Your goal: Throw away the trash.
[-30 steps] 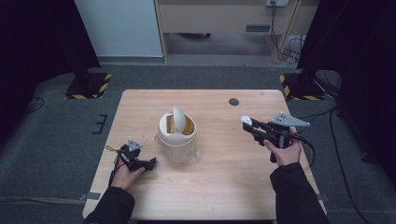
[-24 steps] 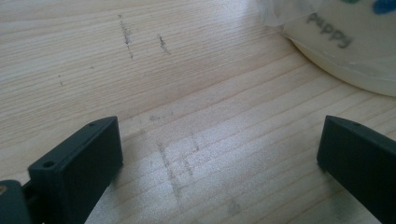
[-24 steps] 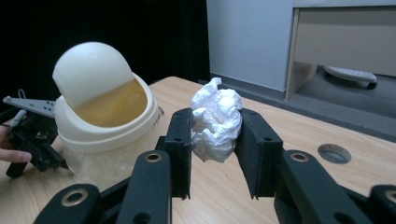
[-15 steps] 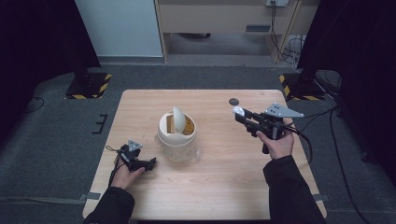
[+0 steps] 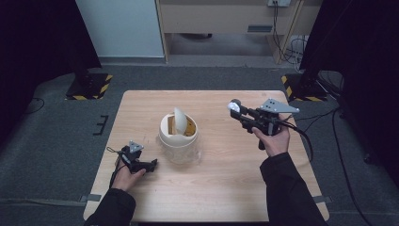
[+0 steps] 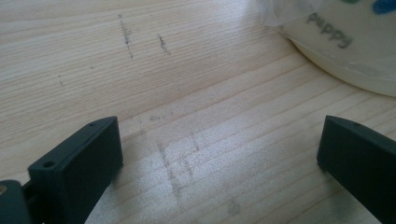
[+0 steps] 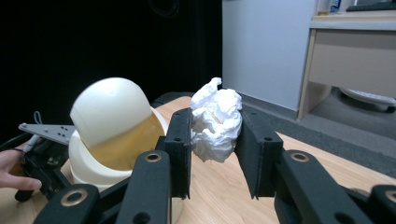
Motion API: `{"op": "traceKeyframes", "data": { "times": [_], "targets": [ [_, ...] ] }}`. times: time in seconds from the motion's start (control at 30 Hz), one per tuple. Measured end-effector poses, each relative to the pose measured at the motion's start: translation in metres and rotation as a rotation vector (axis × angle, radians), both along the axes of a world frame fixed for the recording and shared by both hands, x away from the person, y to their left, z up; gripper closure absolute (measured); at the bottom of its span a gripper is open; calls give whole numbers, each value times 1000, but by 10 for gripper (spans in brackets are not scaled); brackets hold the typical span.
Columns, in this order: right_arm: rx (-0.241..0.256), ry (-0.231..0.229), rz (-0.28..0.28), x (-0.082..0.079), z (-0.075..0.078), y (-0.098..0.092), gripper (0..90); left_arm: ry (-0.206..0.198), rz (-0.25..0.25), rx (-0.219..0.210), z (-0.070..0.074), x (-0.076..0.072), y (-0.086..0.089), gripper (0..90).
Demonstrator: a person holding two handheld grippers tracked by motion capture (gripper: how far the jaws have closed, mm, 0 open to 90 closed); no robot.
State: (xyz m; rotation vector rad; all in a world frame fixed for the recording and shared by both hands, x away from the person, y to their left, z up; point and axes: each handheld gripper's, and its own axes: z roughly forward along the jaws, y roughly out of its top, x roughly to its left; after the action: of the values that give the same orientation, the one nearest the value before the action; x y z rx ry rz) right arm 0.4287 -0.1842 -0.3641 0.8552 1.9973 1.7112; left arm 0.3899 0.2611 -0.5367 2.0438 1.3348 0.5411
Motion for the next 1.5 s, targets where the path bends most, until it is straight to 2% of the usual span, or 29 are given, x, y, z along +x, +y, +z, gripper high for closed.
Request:
{"op": "traceKeyframes", "data": {
  "times": [0.7, 0.77, 1.0, 1.23, 1.43, 1.5],
  "targets": [
    [0, -33, 85, 8, 11, 45, 667, 0, 0, 0, 0, 0, 0, 0],
    [19, -29, 91, 9, 11, 47, 667, 0, 0, 0, 0, 0, 0, 0],
    [30, -30, 97, 12, 9, 51, 668, 0, 0, 0, 0, 0, 0, 0],
    [11, -23, 119, 14, -1, 60, 669, 0, 0, 0, 0, 0, 0, 0],
    [23, -17, 137, 16, -3, 65, 675, 0, 0, 0, 0, 0, 0, 0],
    [-1, -31, 140, 16, 0, 66, 674, 0, 0, 0, 0, 0, 0, 0]
  ]
}}
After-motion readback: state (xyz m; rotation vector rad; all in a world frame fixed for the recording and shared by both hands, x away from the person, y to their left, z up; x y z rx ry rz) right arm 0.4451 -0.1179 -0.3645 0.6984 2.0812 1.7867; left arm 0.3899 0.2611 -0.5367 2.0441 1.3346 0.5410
